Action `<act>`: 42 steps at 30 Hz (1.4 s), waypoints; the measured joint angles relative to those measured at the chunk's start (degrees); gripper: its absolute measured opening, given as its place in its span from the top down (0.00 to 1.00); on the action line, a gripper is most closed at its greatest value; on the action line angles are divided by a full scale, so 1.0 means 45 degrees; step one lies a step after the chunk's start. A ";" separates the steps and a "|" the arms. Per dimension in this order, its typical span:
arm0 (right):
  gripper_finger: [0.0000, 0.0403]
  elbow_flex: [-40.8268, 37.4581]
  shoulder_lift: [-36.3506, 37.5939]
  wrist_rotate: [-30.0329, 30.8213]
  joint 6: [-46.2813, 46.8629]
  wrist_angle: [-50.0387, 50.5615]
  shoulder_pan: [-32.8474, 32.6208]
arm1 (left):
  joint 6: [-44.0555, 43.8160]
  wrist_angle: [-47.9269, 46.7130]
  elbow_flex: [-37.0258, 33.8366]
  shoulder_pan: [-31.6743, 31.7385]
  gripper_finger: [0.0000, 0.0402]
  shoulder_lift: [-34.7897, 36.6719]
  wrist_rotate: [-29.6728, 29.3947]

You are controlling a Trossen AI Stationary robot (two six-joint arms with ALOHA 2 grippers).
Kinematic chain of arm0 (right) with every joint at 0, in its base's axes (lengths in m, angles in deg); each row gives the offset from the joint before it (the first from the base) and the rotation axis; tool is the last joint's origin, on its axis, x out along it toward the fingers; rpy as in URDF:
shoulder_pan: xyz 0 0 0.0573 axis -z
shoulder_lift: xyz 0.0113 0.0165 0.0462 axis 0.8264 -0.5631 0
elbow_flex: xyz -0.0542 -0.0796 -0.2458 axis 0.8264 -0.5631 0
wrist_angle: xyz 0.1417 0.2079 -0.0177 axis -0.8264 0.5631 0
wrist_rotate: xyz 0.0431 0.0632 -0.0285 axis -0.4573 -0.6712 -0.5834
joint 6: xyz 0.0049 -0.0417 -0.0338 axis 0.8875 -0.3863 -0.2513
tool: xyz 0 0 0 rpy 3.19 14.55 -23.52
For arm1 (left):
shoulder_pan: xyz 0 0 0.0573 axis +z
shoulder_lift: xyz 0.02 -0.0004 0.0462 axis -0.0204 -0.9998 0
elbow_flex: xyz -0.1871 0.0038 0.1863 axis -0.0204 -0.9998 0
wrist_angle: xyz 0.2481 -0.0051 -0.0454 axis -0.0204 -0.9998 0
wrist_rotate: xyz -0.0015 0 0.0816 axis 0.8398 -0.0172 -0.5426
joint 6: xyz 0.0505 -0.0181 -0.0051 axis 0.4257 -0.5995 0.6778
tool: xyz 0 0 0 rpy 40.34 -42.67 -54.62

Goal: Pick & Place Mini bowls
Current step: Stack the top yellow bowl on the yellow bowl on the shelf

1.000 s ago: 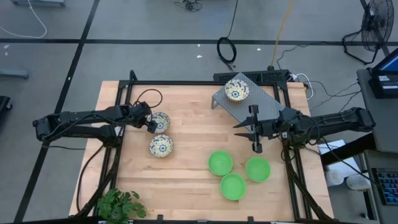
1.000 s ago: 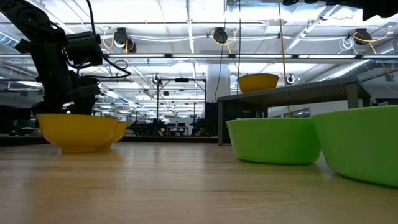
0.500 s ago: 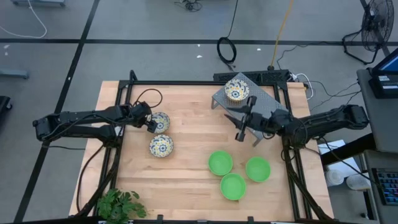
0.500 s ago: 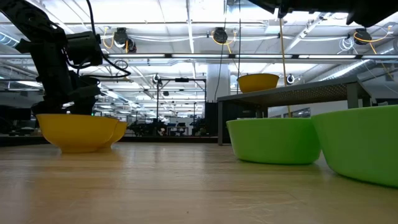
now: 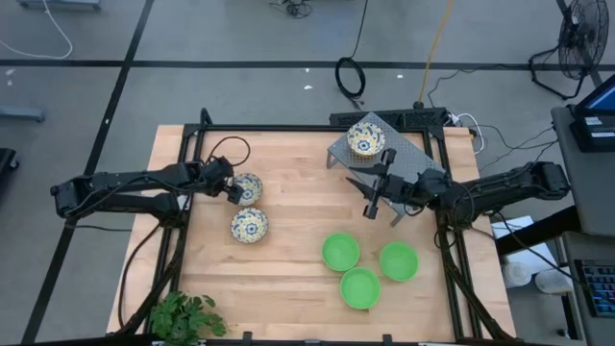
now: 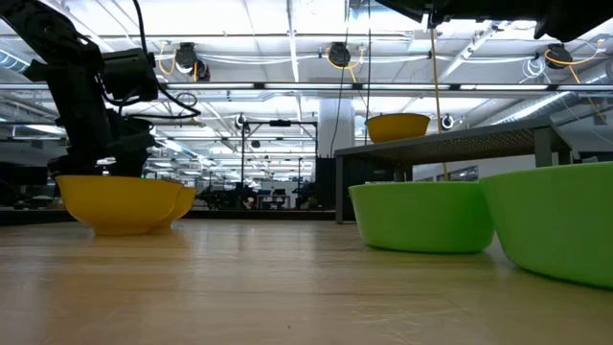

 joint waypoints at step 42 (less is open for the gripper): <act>0.74 0.0000 0.0000 0.0044 0.0049 0.0111 0.0005 | 0.2050 0.1613 0.0000 0.1511 0.03 -0.0044 0.1459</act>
